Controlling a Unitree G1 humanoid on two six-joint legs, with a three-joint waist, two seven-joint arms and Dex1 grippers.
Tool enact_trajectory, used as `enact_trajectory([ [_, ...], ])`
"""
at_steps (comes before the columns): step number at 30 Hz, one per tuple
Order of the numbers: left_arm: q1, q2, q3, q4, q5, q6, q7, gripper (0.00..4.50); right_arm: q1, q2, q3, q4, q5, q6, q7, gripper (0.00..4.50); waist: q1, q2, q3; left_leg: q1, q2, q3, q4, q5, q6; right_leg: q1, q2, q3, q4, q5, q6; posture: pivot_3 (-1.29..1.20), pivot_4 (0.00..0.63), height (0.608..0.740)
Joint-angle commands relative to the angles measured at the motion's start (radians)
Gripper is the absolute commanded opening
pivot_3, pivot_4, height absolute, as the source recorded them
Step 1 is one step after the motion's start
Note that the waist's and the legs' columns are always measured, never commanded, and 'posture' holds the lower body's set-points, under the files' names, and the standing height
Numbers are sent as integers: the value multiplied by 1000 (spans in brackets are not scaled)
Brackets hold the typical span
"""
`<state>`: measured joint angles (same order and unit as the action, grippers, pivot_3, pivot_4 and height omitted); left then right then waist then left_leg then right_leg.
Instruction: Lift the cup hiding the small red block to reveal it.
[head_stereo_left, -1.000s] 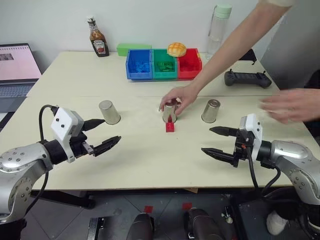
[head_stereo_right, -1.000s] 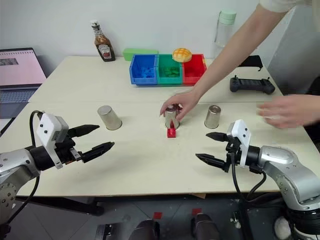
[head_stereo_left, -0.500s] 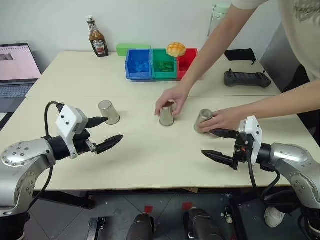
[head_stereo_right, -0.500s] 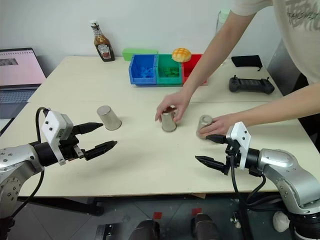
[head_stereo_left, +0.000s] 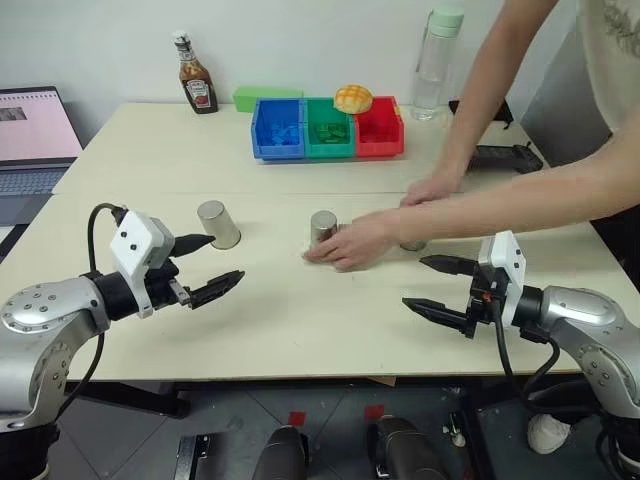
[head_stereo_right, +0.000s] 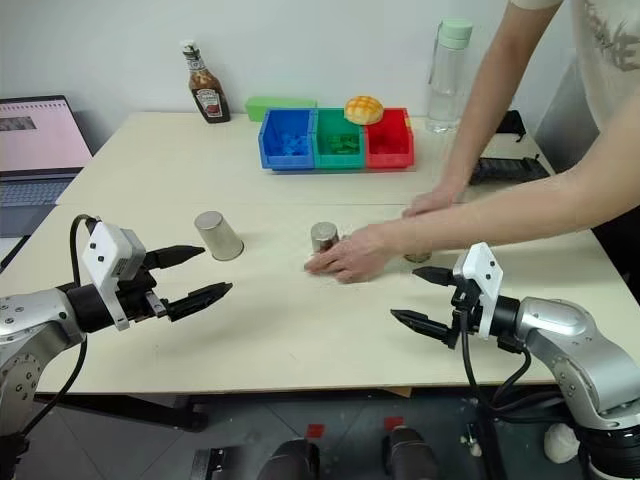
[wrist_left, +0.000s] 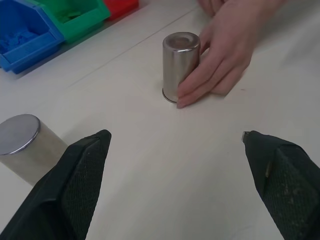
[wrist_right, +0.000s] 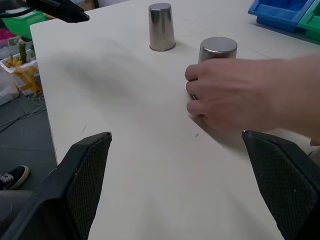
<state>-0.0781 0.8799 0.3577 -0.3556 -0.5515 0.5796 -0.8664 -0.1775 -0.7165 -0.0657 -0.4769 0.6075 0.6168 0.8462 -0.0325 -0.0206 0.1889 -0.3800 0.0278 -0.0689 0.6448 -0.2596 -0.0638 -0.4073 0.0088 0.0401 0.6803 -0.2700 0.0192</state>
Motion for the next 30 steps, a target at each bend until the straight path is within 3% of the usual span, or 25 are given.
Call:
enact_trajectory([
  [1,-31,13,4,-10,-3,-12,-4,4500,-5,16,-9,-23,-2,-19,-19,4436,0,0,0,0,0,0,0,0,0,0,0,0,0,0,0,0,150,740],
  [15,-47,20,-34,-58,-32,14,-40,4500,-80,121,-13,80,-94,-27,-196,4436,-1,0,0,0,0,1,0,0,0,0,0,0,0,0,0,0,150,740],
  [22,-95,7,-79,-115,-66,51,-28,4500,-235,224,9,259,-206,14,-386,4436,-1,0,0,0,0,2,0,0,0,-1,0,1,0,1,1,0,150,740],
  [30,-107,8,-96,-110,-64,55,-27,4500,-370,285,37,497,-295,-48,-407,4436,-2,0,0,-1,0,4,0,0,0,-3,1,2,1,1,0,0,150,740],
])
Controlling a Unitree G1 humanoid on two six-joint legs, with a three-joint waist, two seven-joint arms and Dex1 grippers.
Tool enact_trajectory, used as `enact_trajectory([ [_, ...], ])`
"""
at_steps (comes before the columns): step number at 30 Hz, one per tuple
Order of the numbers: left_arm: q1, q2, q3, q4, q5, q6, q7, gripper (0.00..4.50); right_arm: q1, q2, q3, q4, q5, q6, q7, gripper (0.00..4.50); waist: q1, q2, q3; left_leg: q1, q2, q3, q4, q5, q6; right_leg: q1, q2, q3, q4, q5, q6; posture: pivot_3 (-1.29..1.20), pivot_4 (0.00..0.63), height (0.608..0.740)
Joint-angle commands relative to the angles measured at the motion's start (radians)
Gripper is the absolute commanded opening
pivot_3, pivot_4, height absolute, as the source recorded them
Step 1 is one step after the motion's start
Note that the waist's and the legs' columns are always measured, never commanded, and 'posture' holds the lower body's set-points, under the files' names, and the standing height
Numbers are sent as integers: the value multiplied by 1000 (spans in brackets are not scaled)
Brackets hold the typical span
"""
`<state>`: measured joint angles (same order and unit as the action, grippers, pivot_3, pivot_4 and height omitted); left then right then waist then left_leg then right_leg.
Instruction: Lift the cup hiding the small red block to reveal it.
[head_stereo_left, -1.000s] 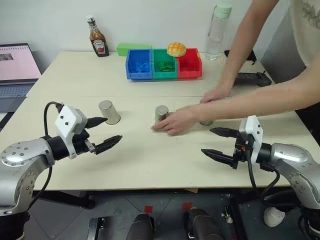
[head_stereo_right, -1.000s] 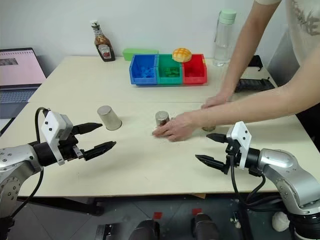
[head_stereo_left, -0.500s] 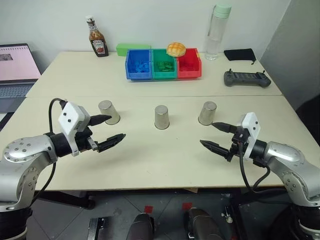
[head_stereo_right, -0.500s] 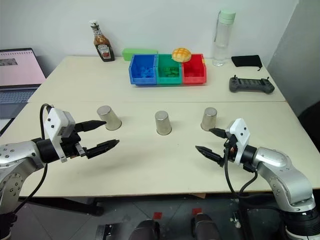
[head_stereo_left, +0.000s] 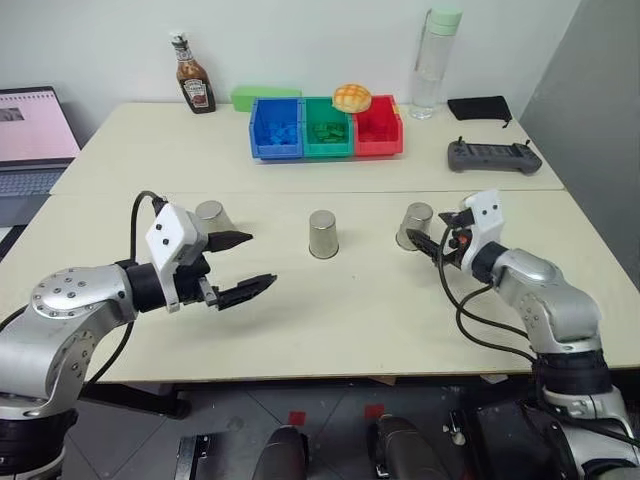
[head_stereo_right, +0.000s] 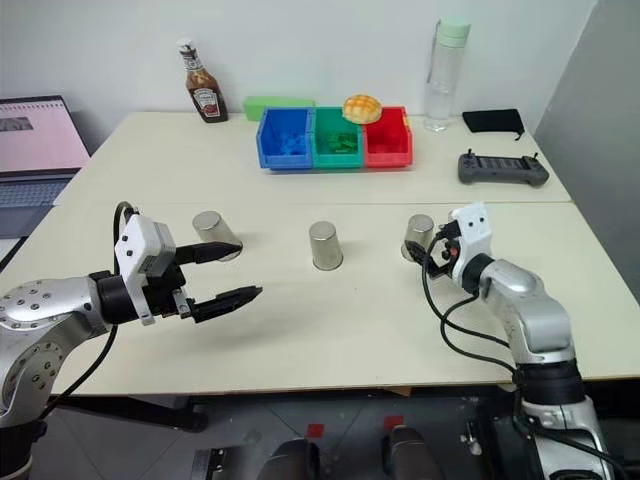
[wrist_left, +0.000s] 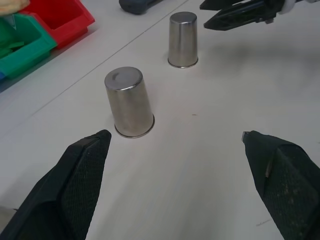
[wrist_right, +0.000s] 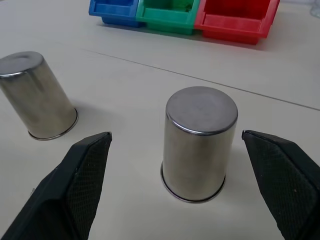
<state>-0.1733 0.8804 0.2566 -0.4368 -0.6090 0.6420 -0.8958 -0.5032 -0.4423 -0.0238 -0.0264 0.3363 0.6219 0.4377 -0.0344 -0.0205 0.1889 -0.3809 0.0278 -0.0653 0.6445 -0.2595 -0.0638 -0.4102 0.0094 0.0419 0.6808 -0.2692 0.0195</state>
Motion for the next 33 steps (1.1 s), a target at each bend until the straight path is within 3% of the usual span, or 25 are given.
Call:
enact_trajectory([
  [1,-10,7,6,-30,-7,-7,3,4500,-59,17,2,83,-38,-76,5,4436,0,0,0,0,0,0,0,0,0,0,0,0,0,0,0,0,150,740],
  [13,-1,5,14,-22,-5,-14,7,4500,-206,120,12,444,-140,-292,-4,4436,-4,0,0,0,0,2,0,0,0,-1,0,1,0,3,-4,0,150,740],
  [16,-2,1,11,-28,-20,-8,3,4500,-228,132,4,491,-146,-315,-6,4019,-7,0,0,0,0,2,0,0,0,-1,0,1,0,3,-5,0,150,740],
  [22,3,3,-1,-46,-44,-6,-17,4500,-237,142,-9,496,-141,-330,7,2643,-7,0,0,0,0,2,0,0,0,-1,0,1,0,3,-5,0,150,740],
  [29,-43,-14,-61,-37,-30,-14,-15,4500,-230,139,-31,427,-121,-340,25,2644,-7,0,0,0,0,2,0,0,0,-1,0,1,0,3,-5,0,150,740],
  [33,-74,-28,-96,-19,-18,-20,-14,4500,-207,98,-68,290,-87,-303,40,2644,-6,0,0,-1,0,2,0,0,0,-1,0,1,0,3,-5,0,150,740],
])
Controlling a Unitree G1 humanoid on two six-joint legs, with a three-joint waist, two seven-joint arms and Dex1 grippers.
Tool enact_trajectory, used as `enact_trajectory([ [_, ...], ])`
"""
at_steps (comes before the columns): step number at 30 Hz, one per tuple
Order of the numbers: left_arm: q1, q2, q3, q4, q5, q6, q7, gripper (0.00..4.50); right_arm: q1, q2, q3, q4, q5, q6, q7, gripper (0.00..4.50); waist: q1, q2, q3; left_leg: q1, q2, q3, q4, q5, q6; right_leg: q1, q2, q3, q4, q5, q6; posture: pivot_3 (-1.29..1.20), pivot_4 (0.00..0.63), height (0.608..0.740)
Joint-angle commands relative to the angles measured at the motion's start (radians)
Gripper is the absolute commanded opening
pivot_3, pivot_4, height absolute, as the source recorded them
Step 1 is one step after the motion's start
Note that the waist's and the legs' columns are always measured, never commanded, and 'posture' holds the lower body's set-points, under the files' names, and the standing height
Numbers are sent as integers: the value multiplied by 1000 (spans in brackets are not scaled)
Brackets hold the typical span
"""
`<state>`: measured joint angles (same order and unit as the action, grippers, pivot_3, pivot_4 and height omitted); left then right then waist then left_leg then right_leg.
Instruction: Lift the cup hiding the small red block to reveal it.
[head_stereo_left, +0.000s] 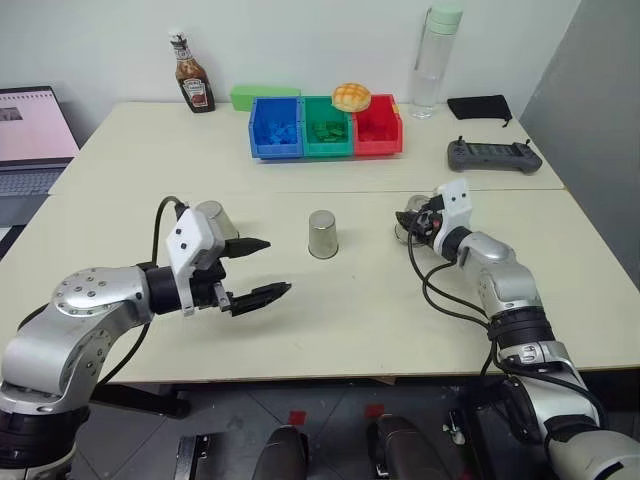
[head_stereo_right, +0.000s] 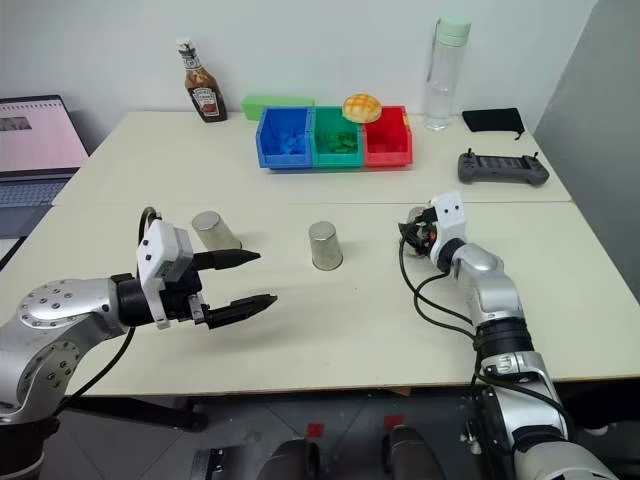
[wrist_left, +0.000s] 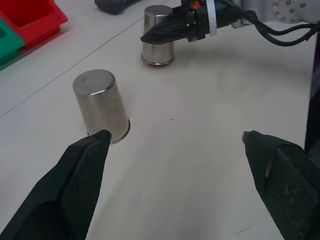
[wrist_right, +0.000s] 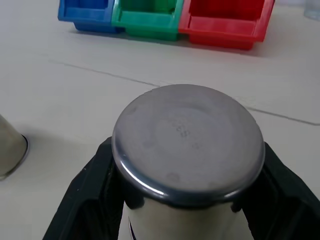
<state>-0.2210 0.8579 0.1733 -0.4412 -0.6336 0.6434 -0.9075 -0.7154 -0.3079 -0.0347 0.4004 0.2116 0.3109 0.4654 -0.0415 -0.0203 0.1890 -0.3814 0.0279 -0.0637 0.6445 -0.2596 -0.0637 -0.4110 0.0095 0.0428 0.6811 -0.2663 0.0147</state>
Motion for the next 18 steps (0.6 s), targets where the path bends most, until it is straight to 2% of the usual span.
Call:
enact_trajectory([
  [1,-31,-7,-17,-11,8,-23,-3,4500,16,-50,-62,-168,36,19,8,2644,2,0,0,0,0,0,0,0,0,0,0,0,0,0,0,0,150,740],
  [5,-51,-15,-36,6,19,-30,-6,4500,65,-106,-56,-217,-28,32,-38,2644,6,0,0,0,0,0,0,0,0,0,0,0,-1,0,0,0,150,740],
  [14,-103,-25,-80,50,46,-50,-29,4500,21,-80,-90,5,-61,44,-149,2644,-8,0,0,1,0,1,0,0,0,0,1,1,0,0,0,0,150,740],
  [16,-108,-25,-84,55,51,-54,-34,4500,6,-80,-86,49,-75,34,-165,3344,-9,0,0,1,0,1,0,0,0,0,1,1,0,0,0,0,150,740],
  [18,-110,-26,-86,58,53,-56,-36,4500,-7,-73,-95,80,-71,34,-179,3769,-10,0,0,0,0,1,0,0,0,0,1,1,0,1,0,0,150,740],
])
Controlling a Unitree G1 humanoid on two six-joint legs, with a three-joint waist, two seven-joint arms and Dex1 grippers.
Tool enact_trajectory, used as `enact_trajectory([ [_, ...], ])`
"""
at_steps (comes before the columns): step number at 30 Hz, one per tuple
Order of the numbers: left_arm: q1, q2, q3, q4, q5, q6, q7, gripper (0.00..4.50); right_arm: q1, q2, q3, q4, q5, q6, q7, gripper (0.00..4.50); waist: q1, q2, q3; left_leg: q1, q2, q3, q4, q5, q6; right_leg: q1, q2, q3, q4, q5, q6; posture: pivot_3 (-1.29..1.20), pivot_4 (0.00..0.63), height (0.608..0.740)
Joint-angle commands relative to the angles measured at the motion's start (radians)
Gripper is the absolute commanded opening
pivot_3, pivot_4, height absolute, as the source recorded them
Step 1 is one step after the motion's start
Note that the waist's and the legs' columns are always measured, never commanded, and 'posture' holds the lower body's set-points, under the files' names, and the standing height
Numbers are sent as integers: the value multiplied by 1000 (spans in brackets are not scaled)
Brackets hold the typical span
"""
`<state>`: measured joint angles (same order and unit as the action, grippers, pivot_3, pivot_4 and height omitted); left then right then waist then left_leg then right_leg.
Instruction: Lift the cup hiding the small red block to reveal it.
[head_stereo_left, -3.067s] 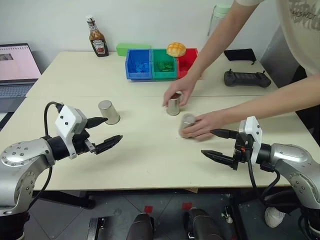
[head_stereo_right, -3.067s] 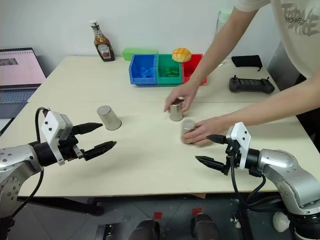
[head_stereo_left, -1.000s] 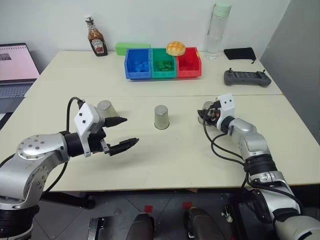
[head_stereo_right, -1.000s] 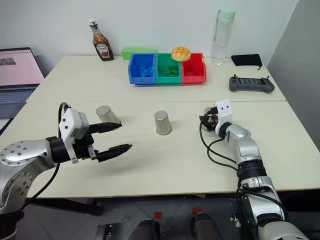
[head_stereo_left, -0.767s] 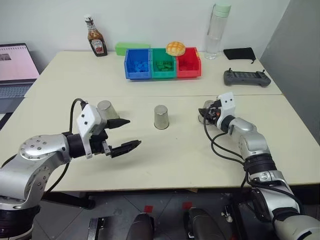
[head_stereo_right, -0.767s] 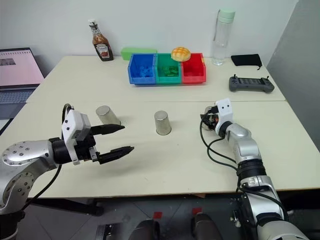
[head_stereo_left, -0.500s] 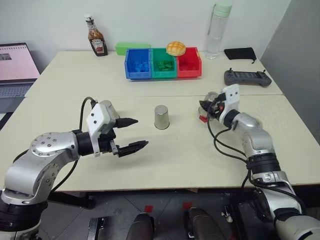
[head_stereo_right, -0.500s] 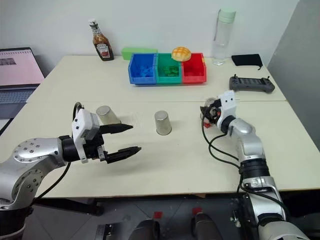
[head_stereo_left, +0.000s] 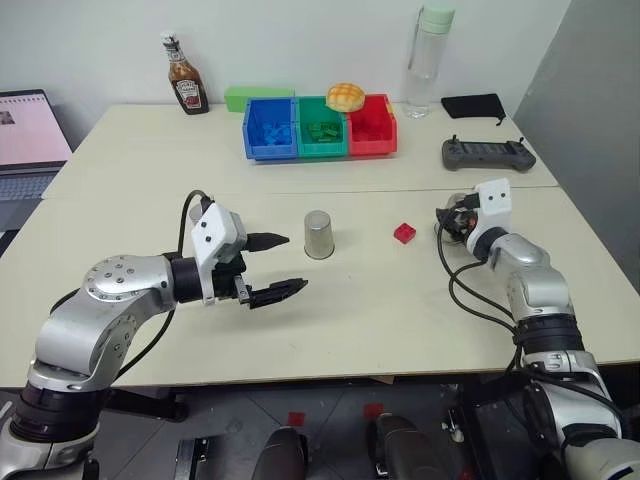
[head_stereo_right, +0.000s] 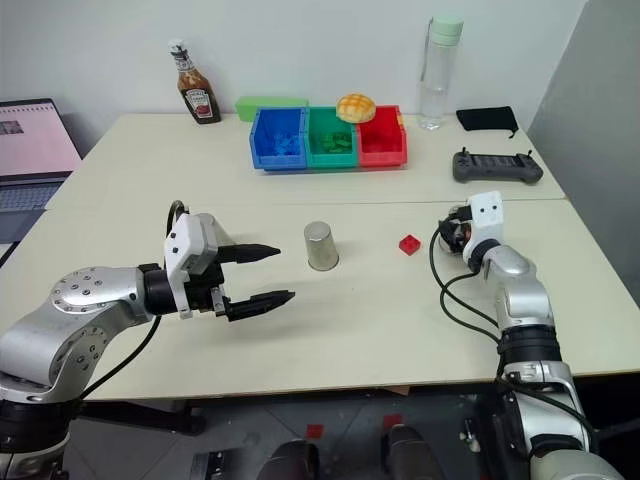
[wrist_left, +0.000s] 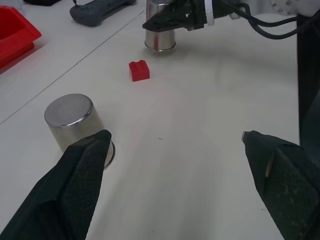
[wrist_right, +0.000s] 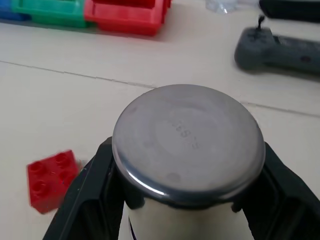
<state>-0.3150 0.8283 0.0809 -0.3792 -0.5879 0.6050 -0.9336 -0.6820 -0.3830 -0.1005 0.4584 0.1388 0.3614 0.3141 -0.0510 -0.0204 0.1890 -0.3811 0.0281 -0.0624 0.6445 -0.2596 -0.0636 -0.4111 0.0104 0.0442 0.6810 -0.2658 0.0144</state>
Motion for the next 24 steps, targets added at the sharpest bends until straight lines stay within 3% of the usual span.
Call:
enact_trajectory([
  [1,-17,4,5,-2,9,-19,-12,4500,-49,5,-36,36,7,-15,-34,4000,0,0,0,0,0,0,0,0,0,0,0,0,0,0,0,0,150,740],
  [3,-19,3,6,2,12,-21,-14,4500,-60,8,-45,53,14,-16,-40,4453,-1,0,0,0,0,0,0,0,0,0,0,0,0,0,0,0,150,740],
  [10,-7,-15,38,6,48,-41,44,4500,-16,8,-109,-159,112,-80,46,4479,0,0,0,0,0,0,0,0,0,0,0,0,0,0,0,0,150,740],
  [13,21,3,64,4,86,-34,89,4500,46,-31,-98,-338,138,-84,115,4479,0,0,0,0,0,0,0,0,0,0,0,0,0,0,0,0,150,740],
  [20,126,64,152,-20,136,-16,132,4500,335,-223,-80,-779,361,109,407,4479,7,0,0,-1,1,-1,-1,0,0,0,0,-1,-1,-1,1,0,150,740],
  [24,203,71,229,-62,80,-3,94,4500,437,-266,-110,-893,485,254,408,4479,10,0,0,0,1,0,1,0,0,0,0,0,0,-3,5,0,150,740],
])
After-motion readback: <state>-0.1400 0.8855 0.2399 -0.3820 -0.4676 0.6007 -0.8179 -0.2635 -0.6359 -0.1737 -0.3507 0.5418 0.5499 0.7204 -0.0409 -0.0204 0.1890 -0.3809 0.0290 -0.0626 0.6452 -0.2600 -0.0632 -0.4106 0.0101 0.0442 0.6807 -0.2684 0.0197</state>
